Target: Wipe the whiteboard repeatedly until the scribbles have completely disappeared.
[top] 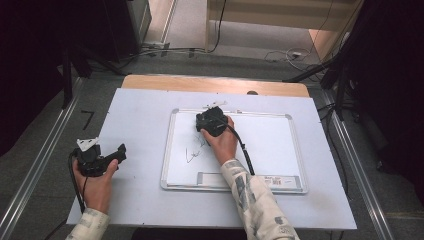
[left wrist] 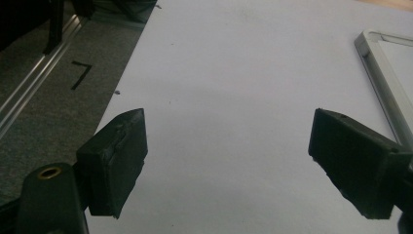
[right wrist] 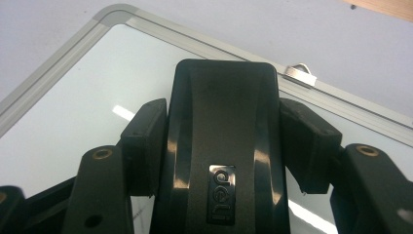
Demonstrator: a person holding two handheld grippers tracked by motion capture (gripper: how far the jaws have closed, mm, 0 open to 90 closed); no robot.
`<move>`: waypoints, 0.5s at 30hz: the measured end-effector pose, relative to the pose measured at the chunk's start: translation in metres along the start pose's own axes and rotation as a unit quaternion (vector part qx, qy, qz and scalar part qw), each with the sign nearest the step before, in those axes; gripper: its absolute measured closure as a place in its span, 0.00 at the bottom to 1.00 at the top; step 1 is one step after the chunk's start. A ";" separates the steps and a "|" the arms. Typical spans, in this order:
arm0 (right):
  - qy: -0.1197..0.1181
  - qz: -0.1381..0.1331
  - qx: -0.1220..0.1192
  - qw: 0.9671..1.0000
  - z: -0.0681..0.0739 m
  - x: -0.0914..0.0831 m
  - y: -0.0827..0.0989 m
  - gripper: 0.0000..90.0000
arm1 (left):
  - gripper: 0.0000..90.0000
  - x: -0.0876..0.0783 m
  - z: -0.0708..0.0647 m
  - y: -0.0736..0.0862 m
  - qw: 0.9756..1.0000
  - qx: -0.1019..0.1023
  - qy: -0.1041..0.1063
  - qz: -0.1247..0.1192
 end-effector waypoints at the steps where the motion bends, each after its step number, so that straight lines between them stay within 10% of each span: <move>1: 0.001 -0.001 0.000 1.000 -0.001 -0.001 0.001 0.41 | 0.17 0.000 0.000 0.000 1.000 0.000 0.000 0.000; 15: 0.014 0.001 -0.003 1.000 0.010 0.016 -0.015 0.41 | 0.17 0.000 -0.001 0.000 1.000 -0.002 0.001 0.000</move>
Point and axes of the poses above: each handheld gripper's, and its own axes: x roughly forward along the jaws, y roughly out of its underside, z roughly to its left, the point moved 4 cm from there along x, roughly forward along the jaws, and after that the axes turned 11 degrees about -y, right-handed, at the moved point
